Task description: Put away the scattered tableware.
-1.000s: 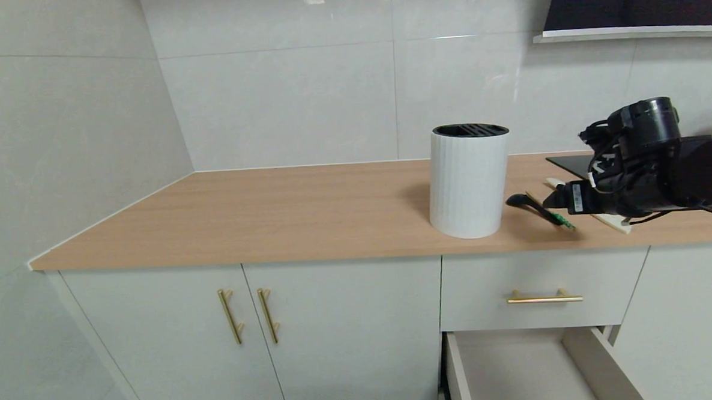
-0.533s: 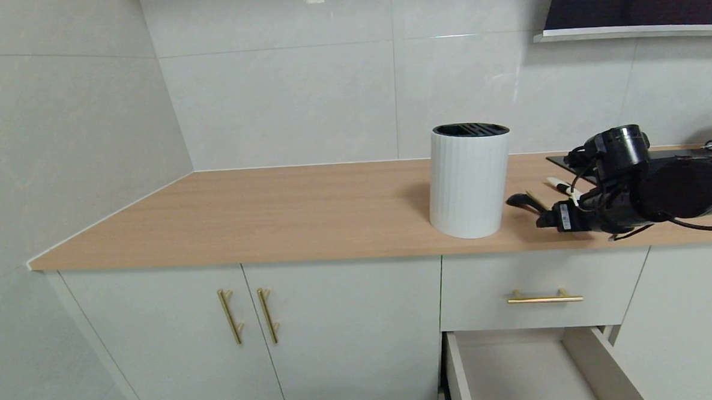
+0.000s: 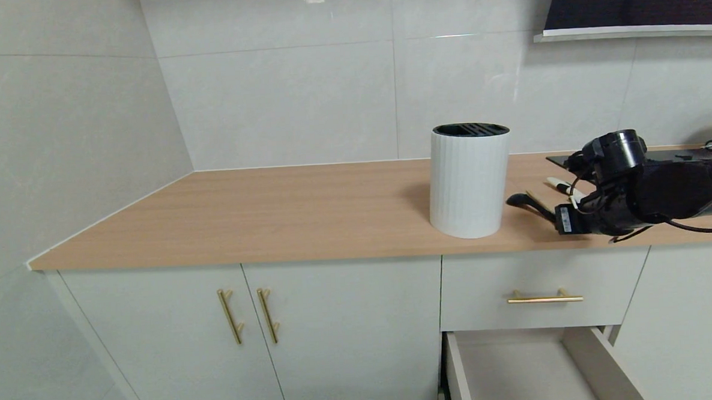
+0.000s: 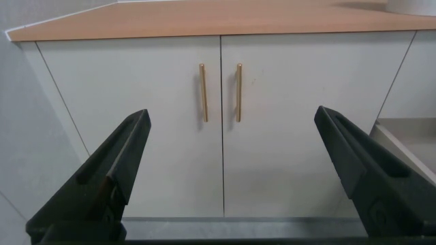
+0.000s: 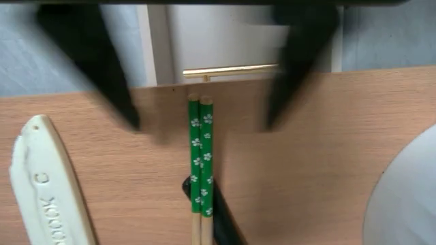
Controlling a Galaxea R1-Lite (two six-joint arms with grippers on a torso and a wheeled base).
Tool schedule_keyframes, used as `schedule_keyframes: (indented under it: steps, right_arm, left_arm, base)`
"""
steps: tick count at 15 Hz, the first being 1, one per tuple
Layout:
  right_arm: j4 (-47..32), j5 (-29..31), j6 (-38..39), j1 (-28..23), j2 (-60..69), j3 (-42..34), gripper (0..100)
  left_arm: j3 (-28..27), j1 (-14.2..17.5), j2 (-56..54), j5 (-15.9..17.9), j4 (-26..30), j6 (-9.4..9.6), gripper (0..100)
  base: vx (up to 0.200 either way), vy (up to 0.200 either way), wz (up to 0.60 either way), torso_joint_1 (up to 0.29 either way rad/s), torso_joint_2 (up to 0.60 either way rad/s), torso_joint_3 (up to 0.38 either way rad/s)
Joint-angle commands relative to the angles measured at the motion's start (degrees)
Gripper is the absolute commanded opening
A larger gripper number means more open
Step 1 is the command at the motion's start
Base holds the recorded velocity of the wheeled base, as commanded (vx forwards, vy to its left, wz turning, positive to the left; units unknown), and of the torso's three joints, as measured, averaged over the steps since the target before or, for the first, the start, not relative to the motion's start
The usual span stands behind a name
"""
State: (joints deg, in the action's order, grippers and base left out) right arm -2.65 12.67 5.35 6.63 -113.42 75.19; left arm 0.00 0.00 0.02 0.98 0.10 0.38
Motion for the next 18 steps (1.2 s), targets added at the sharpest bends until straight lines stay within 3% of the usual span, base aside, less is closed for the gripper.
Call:
schedule_keyframes:
  steps: [1, 9, 15, 18]
  right_arm:
    - [0.01, -0.01, 0.01, 0.05, -0.13, 0.04, 0]
    - [0.01, 0.87, 0.10, -0.48, 5.84, -1.45, 0]
    - [-2.19, -0.45, 3.09, -0.39, 23.68, -11.03, 0]
    - [-5.09, -6.16, 3.53, -0.30, 32.12, -17.36, 0]
  left_arm:
    - [0.00, 0.00, -0.02, -0.01, -0.01, -0.03, 100]
    - [0.00, 0.00, -0.02, -0.01, -0.01, -0.03, 100]
    - [0.00, 0.00, -0.02, -0.01, -0.01, -0.03, 100]
    - [0.00, 0.00, -0.02, -0.01, -0.01, -0.03, 100]
  base:
    - [0.000, 0.000, 0.00, 0.000, 0.00, 0.000]
    - [0.000, 0.000, 0.00, 0.000, 0.00, 0.000]
    - [0.000, 0.000, 0.00, 0.000, 0.00, 0.000]
    - [0.000, 0.000, 0.00, 0.000, 0.00, 0.000]
